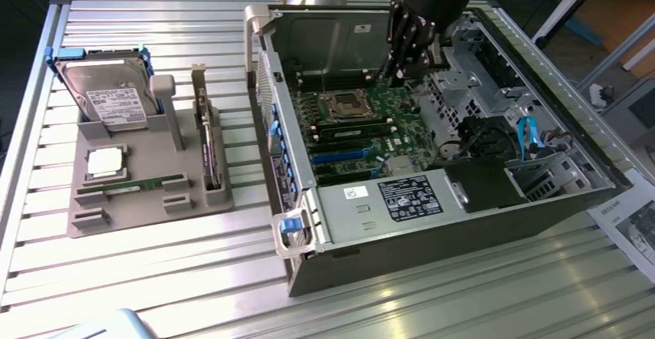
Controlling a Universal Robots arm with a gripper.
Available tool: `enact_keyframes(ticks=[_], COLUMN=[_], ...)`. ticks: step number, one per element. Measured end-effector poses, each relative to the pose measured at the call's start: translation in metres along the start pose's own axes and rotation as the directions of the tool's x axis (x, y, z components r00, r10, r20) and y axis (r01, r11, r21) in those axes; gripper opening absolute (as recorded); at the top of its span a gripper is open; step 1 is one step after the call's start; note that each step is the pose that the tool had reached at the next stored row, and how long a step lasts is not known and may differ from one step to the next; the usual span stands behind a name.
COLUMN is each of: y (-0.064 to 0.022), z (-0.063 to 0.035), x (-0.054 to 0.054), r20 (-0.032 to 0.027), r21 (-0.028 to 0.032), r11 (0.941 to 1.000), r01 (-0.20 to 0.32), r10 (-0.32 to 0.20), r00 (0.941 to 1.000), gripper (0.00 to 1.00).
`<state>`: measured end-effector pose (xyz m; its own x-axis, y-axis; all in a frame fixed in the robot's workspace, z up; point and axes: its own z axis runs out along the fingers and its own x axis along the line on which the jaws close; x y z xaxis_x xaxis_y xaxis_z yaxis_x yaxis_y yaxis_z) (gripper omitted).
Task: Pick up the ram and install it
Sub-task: 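Press down the ram until it locks into place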
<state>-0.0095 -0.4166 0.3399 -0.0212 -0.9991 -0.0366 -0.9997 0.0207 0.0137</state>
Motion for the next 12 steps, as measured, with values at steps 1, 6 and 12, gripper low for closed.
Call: enact_keyframes(ticks=[1, 6, 12], y=[0.0000, 0.0000, 0.0000], z=[0.0000, 0.0000, 0.0000], x=[0.0000, 0.0000, 0.0000], r20=[0.0000, 0.0000, 0.0000], r21=[0.0000, 0.0000, 0.0000], r11=[1.0000, 1.0000, 1.0000], r01=[0.000, 0.000, 0.000], r10=[0.000, 0.000, 0.000], r00=[1.0000, 1.0000, 1.0000], gripper=[0.25, 0.10, 0.10])
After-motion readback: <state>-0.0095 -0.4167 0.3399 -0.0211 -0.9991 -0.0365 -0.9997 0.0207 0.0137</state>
